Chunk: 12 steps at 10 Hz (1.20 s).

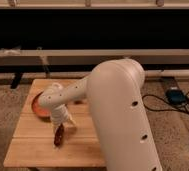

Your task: Place the pepper in the ceramic cup

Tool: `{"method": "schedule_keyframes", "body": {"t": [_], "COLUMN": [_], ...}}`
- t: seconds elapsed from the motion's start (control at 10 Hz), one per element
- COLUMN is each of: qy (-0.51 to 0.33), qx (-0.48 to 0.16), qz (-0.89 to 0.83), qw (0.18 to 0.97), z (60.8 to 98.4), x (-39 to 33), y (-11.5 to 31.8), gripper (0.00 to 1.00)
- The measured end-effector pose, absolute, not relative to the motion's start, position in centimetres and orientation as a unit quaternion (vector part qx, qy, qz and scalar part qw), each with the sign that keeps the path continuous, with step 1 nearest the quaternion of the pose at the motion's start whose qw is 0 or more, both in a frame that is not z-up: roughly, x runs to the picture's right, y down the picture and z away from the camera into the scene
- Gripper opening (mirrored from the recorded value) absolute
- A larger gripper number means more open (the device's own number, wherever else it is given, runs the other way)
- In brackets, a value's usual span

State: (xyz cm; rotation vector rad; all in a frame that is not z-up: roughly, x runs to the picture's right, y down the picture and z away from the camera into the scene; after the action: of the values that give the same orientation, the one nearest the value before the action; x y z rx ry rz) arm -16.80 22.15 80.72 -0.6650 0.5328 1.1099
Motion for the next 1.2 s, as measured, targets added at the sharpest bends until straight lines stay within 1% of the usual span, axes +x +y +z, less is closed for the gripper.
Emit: {"method": "schedule_keyframes", "body": {"t": [0.2,0.3,0.5,0.6,0.7,1.2], "qy": [0.26,0.264,0.274,0.275,0.275,0.275], "qx": [-0.303,-0.302,-0.301,-0.301,-0.301,-0.301], "qz": [0.498,0.492,0.484,0.483,0.483,0.482], "qw": [0.77,0.773,0.775,0.775,0.775,0.775], "z": [81.4,81.6,81.9,82.0,82.1,82.1], "x": [-17.1,-17.4,-17.4,-17.4,-17.4,-17.5], "y": [22.8,23.0,23.2,23.2,23.1,23.2], "gripper": [0.36,0.28,0.05,0.01,0.0,0.0]}}
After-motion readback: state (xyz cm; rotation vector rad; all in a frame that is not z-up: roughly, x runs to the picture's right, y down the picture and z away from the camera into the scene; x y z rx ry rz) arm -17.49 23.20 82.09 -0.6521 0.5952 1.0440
